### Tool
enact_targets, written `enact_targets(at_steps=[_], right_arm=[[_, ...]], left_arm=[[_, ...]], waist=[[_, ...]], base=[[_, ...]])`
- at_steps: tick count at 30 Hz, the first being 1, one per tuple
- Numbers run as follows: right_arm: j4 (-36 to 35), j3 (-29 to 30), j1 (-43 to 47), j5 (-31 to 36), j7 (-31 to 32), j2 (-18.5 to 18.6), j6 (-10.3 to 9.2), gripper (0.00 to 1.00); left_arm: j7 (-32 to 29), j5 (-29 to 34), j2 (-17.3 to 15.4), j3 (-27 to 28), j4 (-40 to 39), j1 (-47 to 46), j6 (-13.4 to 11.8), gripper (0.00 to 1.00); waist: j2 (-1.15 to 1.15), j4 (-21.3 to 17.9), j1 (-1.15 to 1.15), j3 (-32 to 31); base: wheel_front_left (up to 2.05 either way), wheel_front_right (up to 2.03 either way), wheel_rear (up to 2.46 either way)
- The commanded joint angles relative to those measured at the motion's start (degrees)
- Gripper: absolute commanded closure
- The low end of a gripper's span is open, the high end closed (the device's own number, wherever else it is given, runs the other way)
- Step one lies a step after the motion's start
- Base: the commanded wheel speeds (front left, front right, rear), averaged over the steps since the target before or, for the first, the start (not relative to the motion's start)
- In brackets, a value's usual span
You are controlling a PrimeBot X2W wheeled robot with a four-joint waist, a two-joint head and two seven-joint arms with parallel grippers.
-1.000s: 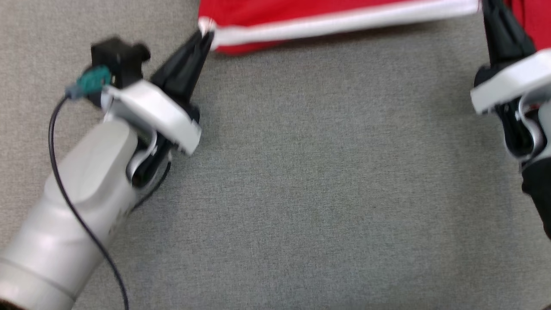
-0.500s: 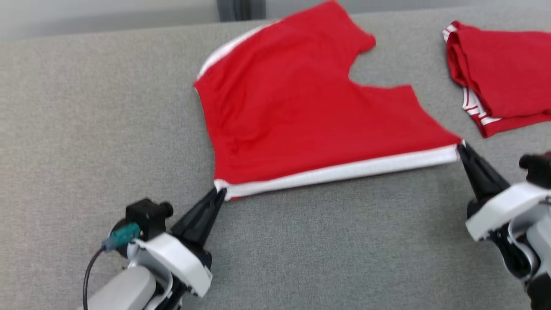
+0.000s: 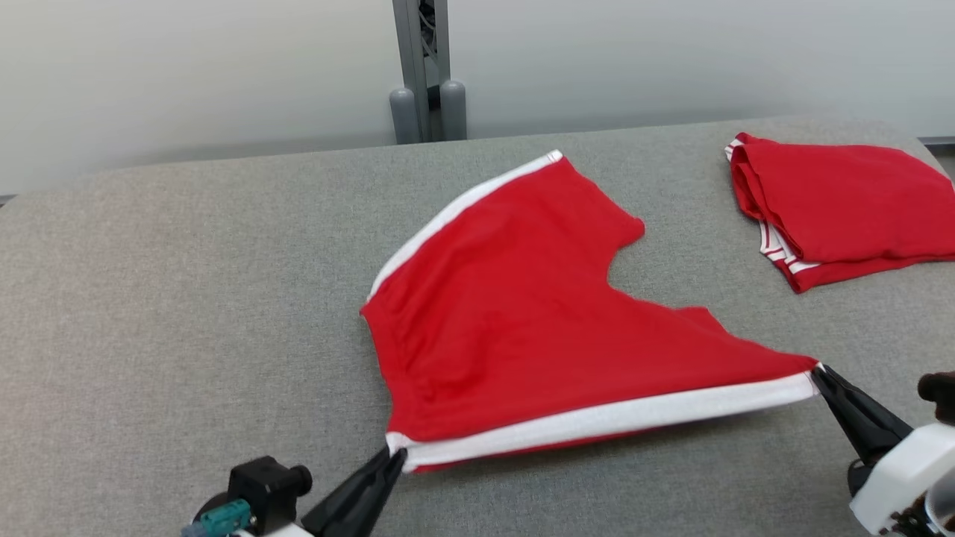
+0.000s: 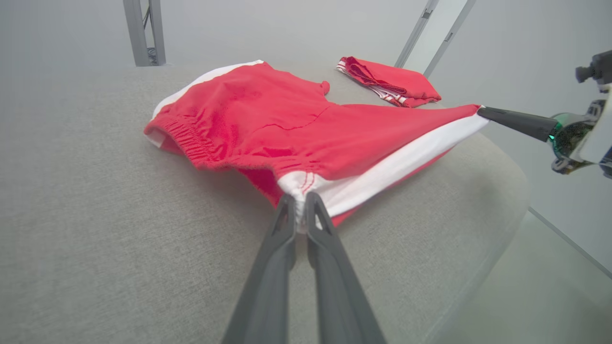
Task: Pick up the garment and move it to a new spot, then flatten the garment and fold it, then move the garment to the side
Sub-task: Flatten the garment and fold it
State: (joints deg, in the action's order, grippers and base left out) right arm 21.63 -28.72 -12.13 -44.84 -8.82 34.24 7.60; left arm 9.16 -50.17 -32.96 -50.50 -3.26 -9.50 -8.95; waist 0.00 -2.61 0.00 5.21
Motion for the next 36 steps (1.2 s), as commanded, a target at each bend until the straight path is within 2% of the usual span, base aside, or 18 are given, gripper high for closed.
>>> enact_targets(at_steps=[1, 3, 6, 11, 16, 20, 21, 22, 24, 29, 36], right_arm=[[-1.3, 2.1, 1.7, 0.1, 1.7, 1.6, -0.2, 1.0], [-4.2, 4.6, 3.5, 0.5, 5.0, 1.8, -0.2, 1.0], [-6.4, 8.4, 3.9, 2.2, 10.4, 0.4, -0.19, 1.0], [-5.9, 11.9, -1.9, 7.3, 19.5, -3.9, -0.16, 1.0], [-2.0, 13.3, -11.2, 11.8, 23.5, -8.0, -0.12, 1.0], [2.8, 12.6, -18.8, 13.6, 23.8, -9.7, -0.12, 1.0], [2.8, 12.6, -18.8, 13.6, 23.8, -9.7, -0.12, 1.0], [5.3, 11.9, -22.4, 14.2, 23.9, -9.9, -0.12, 1.0], [6.6, 11.4, -24.2, 14.2, 23.9, -10.2, -0.12, 1.0], [11.7, 8.6, -32.8, 13.9, 22.8, -9.8, -0.12, 1.0], [18.2, 2.2, -43.2, 14.5, 19.0, -9.0, -0.12, 1.0]], left_arm=[[-0.7, -0.7, -1.3, 0.0, -1.5, 1.1, -1.0, 1.0], [-2.0, -1.2, -1.8, -0.3, -3.7, 1.7, -1.5, 1.0], [-3.6, -2.2, -0.8, -0.4, -4.7, 0.7, -1.8, 1.0], [-6.0, -5.5, 3.2, 0.7, -2.5, -3.3, -0.5, 1.0], [-6.8, -9.3, 8.5, 3.1, 2.1, -9.1, 1.6, 1.0], [-6.2, -10.2, 12.0, 4.9, 6.9, -14.1, 2.5, 1.0], [-6.2, -10.2, 12.0, 4.9, 6.9, -14.1, 2.5, 1.0], [-5.4, -10.6, 13.8, 6.0, 9.3, -16.5, 2.5, 1.0], [-5.0, -10.6, 14.6, 6.4, 10.5, -17.7, 2.8, 1.0], [-3.9, -12.0, 18.4, 7.8, 15.4, -22.3, 4.9, 1.0], [-3.2, -12.8, 20.5, 9.2, 20.9, -26.7, 7.4, 1.0]], waist=[[0.0, 0.2, 0.0, -0.6], [0.0, 0.3, 0.0, -0.7], [0.0, 0.7, 0.0, -0.2], [0.0, 2.2, 0.0, 2.4], [0.0, 4.6, 0.0, 6.2], [0.0, 6.4, 0.0, 9.3], [0.0, 6.4, 0.0, 9.3], [0.0, 7.3, 0.0, 11.1], [0.0, 7.7, 0.0, 11.7], [0.0, 9.6, 0.0, 15.1], [0.0, 12.0, 0.0, 18.6]], base=[[0.0, 0.0, 0.0], [0.0, 0.0, 0.0], [0.0, 0.0, 0.0], [0.0, 0.0, 0.0], [0.0, 0.0, 0.0], [0.0, 0.0, 0.0], [0.0, 0.0, 0.0], [0.0, 0.0, 0.0], [0.0, 0.0, 0.0], [0.0, 0.0, 0.0], [0.0, 0.0, 0.0]])
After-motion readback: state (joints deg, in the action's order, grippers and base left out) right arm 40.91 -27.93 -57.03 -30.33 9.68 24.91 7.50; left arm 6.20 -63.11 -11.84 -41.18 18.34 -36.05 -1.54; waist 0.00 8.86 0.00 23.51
